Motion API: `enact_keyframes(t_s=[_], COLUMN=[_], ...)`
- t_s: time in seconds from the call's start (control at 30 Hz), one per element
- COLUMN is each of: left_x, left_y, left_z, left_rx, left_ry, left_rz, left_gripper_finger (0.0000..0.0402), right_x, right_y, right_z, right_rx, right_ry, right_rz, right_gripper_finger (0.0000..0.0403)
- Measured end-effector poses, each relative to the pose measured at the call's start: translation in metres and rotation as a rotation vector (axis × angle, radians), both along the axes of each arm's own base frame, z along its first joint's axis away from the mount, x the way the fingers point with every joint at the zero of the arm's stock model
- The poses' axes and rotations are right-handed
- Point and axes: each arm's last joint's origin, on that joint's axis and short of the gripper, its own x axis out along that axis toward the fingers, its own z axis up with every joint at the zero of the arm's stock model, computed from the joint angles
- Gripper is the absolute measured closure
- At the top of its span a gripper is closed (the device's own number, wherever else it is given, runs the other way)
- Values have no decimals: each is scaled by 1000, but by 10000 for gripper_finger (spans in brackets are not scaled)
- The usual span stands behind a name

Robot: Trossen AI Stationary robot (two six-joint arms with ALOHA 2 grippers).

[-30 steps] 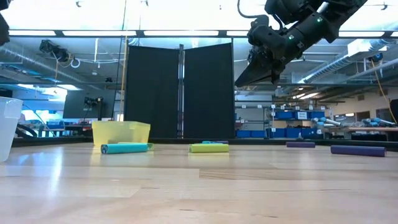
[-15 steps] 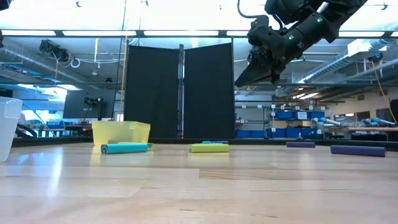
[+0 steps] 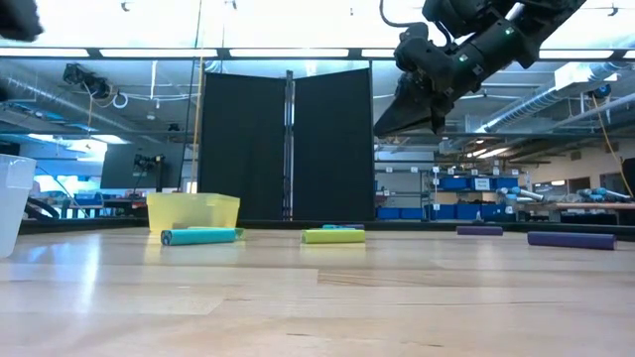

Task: Sort blocks
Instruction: Put the blue block into the blue bin

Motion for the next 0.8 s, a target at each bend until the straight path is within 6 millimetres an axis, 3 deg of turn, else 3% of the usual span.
enact_keyframes(t_s=[0.23, 0.57, 0.8], left_x=[18, 47, 60], left_y=[29, 68, 95], left_z=[15, 14, -1], left_rx=[156, 221, 170], left_ry=[-172, -514, -796], left_rz=[-35, -118, -149], left_gripper_finger=[389, 398, 398], right_x=[-1, -4, 18], right_y=[-10, -27, -45], right_z=[1, 2, -16], right_rx=[35, 79, 79], right_ry=[-21, -54, -85], right_rz=[-59, -179, -299], right_gripper_finger=[368, 376, 361])
